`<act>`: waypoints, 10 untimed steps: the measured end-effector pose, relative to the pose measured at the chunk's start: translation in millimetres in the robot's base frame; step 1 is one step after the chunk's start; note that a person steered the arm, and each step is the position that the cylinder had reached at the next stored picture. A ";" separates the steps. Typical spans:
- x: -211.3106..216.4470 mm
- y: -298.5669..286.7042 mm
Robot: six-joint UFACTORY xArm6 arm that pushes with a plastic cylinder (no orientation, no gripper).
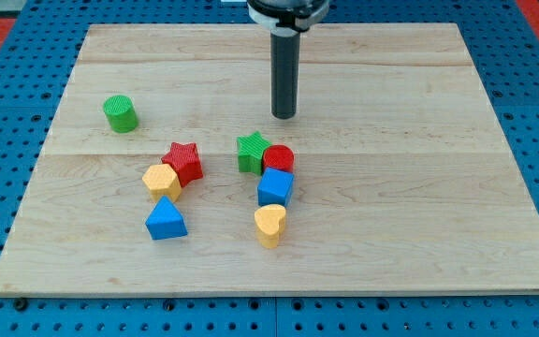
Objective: Push the green star left to the red circle
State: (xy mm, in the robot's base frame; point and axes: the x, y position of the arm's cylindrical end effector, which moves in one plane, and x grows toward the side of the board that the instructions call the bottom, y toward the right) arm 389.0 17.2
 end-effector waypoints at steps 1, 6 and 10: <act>15.1 -13.2; 25.5 -66.7; 27.1 -31.6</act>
State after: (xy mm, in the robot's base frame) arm 416.1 -14.5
